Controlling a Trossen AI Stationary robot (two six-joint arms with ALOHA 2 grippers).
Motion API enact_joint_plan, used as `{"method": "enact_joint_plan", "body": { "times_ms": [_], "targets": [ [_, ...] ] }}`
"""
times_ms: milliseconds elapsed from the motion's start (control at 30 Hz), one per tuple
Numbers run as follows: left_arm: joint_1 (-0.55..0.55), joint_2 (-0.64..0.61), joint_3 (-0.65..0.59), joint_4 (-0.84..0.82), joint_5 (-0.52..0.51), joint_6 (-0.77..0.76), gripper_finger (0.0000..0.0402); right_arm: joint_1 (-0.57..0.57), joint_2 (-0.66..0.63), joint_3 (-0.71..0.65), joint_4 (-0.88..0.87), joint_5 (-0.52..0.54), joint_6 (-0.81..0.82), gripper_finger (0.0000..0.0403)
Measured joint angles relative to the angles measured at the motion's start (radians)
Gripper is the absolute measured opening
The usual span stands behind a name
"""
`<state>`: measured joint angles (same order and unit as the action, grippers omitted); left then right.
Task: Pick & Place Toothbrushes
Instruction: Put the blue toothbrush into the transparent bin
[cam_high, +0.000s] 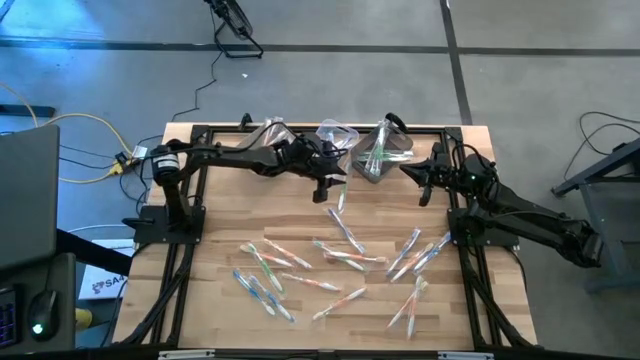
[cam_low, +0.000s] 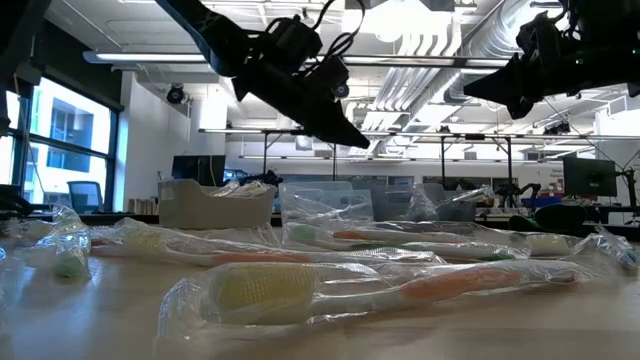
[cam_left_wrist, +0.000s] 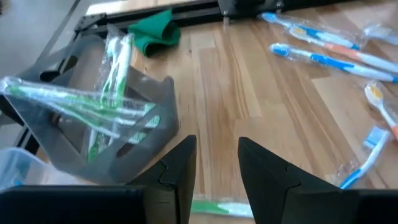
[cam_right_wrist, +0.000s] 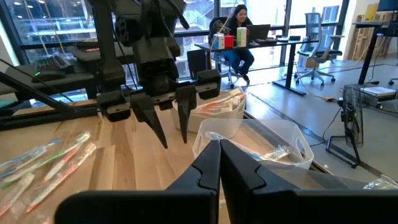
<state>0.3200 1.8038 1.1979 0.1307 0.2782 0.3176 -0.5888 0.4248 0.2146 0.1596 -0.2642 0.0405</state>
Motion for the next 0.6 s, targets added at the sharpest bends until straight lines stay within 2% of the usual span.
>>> {"method": "enact_joint_plan", "body": {
  "times_ms": [333, 600],
  "targets": [
    [-0.023, 0.001, 0.001, -0.012, 0.001, 0.055, 0.0118, 0.000, 0.000, 0.000, -0.009, -0.007, -0.008, 0.0002],
    [-0.082, 0.050, -0.002, -0.044, -0.014, 0.128, 0.0118, 0.000, 0.000, 0.000, -0.036, -0.007, 0.005, 0.0002]
  ]
}}
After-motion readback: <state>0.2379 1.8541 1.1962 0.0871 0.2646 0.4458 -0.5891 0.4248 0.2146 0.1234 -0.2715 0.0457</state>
